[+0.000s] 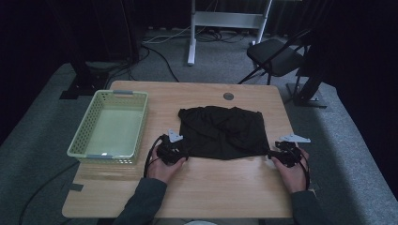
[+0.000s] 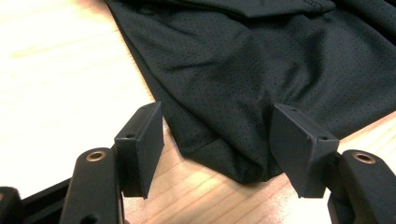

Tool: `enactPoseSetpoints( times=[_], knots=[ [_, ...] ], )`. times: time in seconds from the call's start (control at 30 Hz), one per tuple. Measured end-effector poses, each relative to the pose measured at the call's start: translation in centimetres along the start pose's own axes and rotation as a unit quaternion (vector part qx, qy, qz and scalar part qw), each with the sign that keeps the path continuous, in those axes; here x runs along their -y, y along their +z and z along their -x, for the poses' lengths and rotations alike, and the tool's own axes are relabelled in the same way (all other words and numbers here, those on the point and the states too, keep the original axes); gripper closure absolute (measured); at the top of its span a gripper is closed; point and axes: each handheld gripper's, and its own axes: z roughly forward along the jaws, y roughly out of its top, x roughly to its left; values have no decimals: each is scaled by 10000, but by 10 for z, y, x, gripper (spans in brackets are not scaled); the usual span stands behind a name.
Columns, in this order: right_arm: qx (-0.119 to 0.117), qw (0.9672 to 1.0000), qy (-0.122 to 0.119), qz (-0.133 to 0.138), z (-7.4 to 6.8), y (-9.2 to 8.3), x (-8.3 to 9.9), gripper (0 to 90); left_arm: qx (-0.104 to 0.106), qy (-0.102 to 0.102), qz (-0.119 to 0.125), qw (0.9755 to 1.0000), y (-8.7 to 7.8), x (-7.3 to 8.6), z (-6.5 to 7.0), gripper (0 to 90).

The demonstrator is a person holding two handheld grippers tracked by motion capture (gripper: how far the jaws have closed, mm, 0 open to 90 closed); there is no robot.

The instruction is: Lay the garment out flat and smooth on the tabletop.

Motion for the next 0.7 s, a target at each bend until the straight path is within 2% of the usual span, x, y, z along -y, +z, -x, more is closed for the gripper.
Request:
enactPoseSetpoints(
  times=[0.13, 0.53, 0.63, 0.7],
  knots=[
    [38, 10000, -36, 18, -1, 1, 0, 381, 5, -2, 6, 10000, 0, 0, 0, 366],
    [-27, 10000, 93, 0, 2, 2, 1, 372, 65, 31, 7, 10000, 0, 0, 0, 346],
    [-131, 9997, 227, -27, 5, 2, 1, 370, 161, 52, -28, 9999, -2, -1, 0, 415],
    [-135, 9996, 229, -24, 5, 2, 1, 369, 133, 77, -29, 9999, -3, -1, 1, 451]
  ],
)
